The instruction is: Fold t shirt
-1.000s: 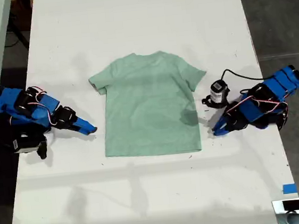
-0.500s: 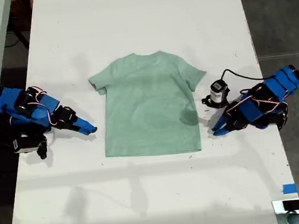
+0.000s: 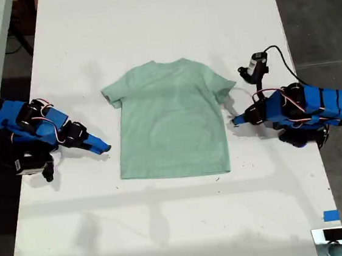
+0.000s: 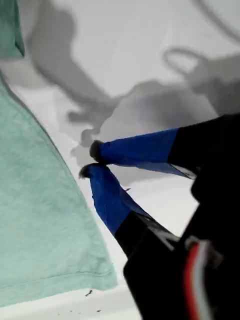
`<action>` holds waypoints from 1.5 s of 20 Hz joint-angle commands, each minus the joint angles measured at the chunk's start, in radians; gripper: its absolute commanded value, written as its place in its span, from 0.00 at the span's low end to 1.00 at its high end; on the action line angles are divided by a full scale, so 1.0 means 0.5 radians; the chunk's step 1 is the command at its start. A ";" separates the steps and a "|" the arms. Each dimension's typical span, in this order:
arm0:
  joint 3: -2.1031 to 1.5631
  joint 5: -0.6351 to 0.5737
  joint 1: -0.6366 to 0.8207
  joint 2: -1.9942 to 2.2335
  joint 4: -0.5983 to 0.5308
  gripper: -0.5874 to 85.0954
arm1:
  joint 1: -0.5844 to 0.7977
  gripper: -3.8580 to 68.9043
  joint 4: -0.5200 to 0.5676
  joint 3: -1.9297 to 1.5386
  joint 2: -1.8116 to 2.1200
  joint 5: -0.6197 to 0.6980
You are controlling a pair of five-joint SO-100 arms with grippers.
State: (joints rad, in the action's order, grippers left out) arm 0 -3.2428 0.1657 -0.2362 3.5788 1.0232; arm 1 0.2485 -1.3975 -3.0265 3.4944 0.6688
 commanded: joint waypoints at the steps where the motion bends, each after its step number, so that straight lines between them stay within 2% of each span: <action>1: -0.092 -0.012 -0.009 -0.003 0.006 0.18 | 0.291 0.12 0.061 -0.138 0.012 -1.163; 2: -0.092 -0.012 -0.009 -0.003 0.006 0.18 | 0.291 0.14 0.055 -0.132 0.018 -1.626; 3: -0.092 -0.012 -0.009 -0.003 0.006 0.18 | 0.184 0.30 0.098 -0.098 0.018 -1.552; 4: -0.092 -0.012 -0.009 -0.003 0.006 0.18 | 0.077 0.34 0.046 -0.049 0.018 -1.175; 5: -0.092 -0.012 -0.009 -0.003 0.006 0.18 | -0.006 0.39 -0.003 -0.025 0.021 -1.028; 6: -0.092 -0.012 -0.009 -0.003 0.006 0.18 | -0.006 0.48 0.086 0.028 0.021 -0.982; 7: -0.092 -0.012 -0.009 -0.003 0.006 0.18 | 0.021 0.43 0.187 0.067 0.021 -0.930; 8: -0.092 -0.012 -0.009 -0.003 0.006 0.18 | 0.061 0.26 0.245 0.101 0.021 -0.859; 9: -0.092 -0.012 -0.009 -0.003 0.006 0.18 | 0.126 0.24 0.239 0.190 -0.037 -0.724; 10: -0.092 -0.012 -0.009 -0.003 0.006 0.18 | 0.202 0.36 0.193 0.383 -0.325 -0.614; 11: -0.092 -0.012 -0.009 -0.003 0.006 0.18 | 0.273 0.41 0.107 0.693 -0.813 -0.552; 13: -0.092 -0.012 -0.009 -0.003 0.006 0.18 | 0.337 0.60 -0.156 1.497 -1.813 -0.387; 14: -0.092 -0.012 -0.009 -0.003 0.006 0.18 | 0.417 0.65 -0.267 1.813 -2.095 -0.298; 15: -0.092 -0.012 -0.009 -0.003 0.006 0.18 | 0.574 0.66 -0.341 2.010 -2.261 -0.193; 17: -0.092 -0.012 -0.009 -0.003 0.006 0.18 | 0.951 0.61 -0.371 2.129 -2.439 0.009; 20: -0.092 -0.012 -0.009 -0.003 0.006 0.18 | 1.356 0.46 -0.206 2.019 -2.592 0.187; 22: -0.092 -0.012 -0.009 -0.003 0.006 0.18 | 1.494 0.43 -0.031 1.865 -2.657 0.227; 26: -0.092 -0.012 -0.009 -0.003 0.006 0.18 | 1.368 0.43 0.626 1.457 -2.798 0.031; 28: -0.092 -0.012 -0.009 -0.003 0.006 0.18 | 1.276 0.43 0.884 1.292 -2.783 -0.114; 30: -0.092 -0.012 -0.009 -0.003 0.006 0.18 | 1.230 0.43 1.031 1.215 -2.786 -0.196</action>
State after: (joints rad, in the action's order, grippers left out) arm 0 -3.2428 0.1657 -0.2362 3.5788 1.0232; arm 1 0.8866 -0.9664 -2.4114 2.0923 0.6151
